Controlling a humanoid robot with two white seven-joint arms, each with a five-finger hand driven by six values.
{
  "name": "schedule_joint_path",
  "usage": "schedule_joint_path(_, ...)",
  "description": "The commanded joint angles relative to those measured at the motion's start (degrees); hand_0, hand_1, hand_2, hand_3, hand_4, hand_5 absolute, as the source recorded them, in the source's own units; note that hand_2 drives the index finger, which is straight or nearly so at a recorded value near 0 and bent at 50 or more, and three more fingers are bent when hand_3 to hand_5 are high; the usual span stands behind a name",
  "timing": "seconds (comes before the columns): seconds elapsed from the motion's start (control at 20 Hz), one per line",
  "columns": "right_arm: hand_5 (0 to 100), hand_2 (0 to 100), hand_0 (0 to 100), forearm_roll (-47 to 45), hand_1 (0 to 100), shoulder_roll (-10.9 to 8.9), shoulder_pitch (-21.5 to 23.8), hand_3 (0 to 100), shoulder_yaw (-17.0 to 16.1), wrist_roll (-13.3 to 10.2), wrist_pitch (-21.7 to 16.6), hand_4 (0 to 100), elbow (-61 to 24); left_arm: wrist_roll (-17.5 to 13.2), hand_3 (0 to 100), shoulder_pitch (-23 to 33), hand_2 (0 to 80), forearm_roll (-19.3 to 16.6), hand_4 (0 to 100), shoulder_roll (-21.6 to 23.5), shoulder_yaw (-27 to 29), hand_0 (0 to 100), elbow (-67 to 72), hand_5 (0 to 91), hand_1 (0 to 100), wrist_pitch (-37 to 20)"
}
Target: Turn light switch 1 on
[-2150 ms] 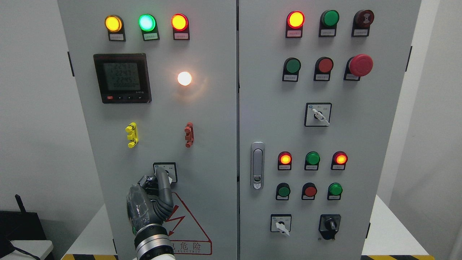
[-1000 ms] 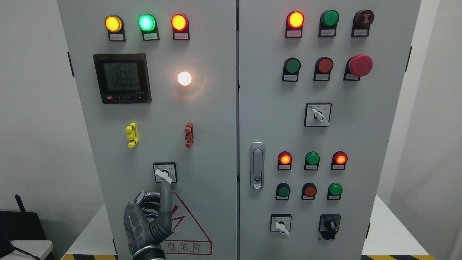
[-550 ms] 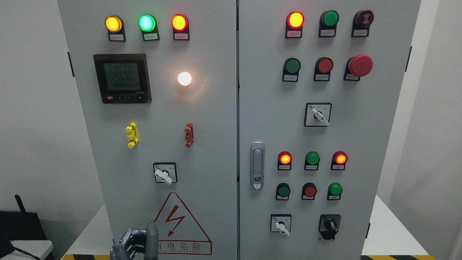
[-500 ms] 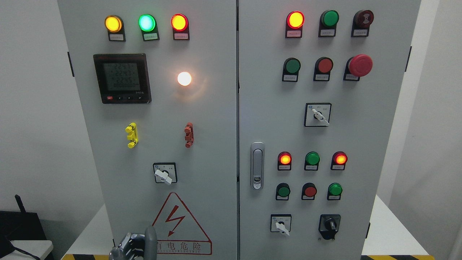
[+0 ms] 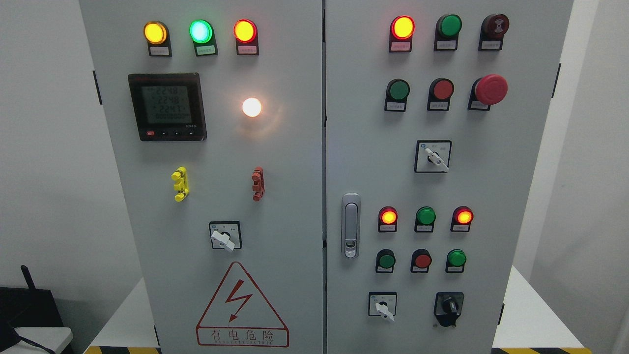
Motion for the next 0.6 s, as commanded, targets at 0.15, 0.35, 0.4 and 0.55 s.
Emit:
schedule_joint_path(0.15,0,0,12,-1.1,39,0.00,0.0,0,0.0,0.0,0.0,0,0.0,-9.0,41,5.4,19.6,2.1,42,2.4,27.8,30,47.0,13.0,19,-5.2)
schedule_joint_path(0.35,0,0,12,-1.0,39,0.00,0.0,0,0.0,0.0,0.0,0,0.0,-9.0,30,6.0,11.2,2.0,33,3.5,25.5,34,61.4,3.9,17,-4.6)
schedule_joint_path(0.4,0,0,12,-1.0,39,0.00,0.0,0,0.0,0.0,0.0,0,0.0,-9.5,25,6.0,9.1,2.1,29,3.7,23.7,35,64.5,0.0,18,-4.6)
schedule_joint_path(0.55,0,0,12,-1.0,39,0.00,0.0,0,0.0,0.0,0.0,0,0.0,-10.9,18,5.7,6.1,2.1,23,4.7,13.6,37,73.8,0.0,18,-4.4)
